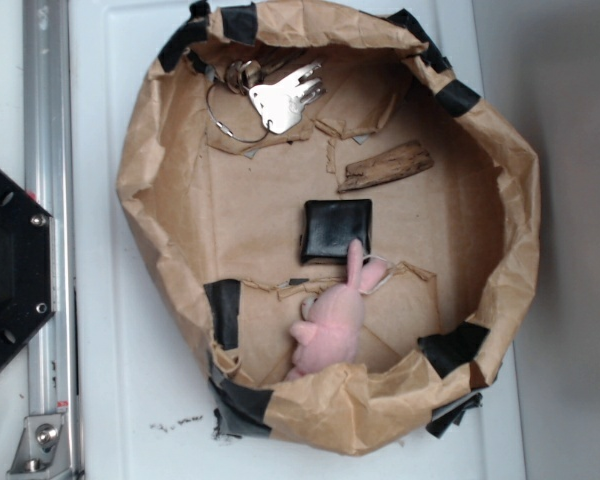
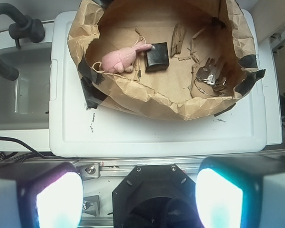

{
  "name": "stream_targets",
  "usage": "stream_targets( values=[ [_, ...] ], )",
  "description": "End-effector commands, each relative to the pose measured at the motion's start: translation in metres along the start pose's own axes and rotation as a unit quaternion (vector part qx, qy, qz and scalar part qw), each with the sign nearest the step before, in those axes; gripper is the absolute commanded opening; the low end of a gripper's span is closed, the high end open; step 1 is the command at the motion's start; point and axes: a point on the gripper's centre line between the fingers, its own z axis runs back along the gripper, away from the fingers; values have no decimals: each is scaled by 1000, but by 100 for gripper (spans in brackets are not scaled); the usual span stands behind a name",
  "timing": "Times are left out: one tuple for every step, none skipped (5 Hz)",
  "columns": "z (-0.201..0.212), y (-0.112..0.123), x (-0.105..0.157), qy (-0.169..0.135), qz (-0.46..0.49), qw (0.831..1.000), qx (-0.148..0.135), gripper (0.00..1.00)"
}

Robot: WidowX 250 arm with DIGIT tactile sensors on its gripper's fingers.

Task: Grab the black box.

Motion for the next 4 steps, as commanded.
stream_targets(
  values=[
    [0,0,0,0,0,1000,0,100],
    [-21,1,47,-12,7,999,28,100],
    [-51,2,86,-5,9,999,44,100],
    [-98,4,114,18,-29,998,46,100]
  ],
)
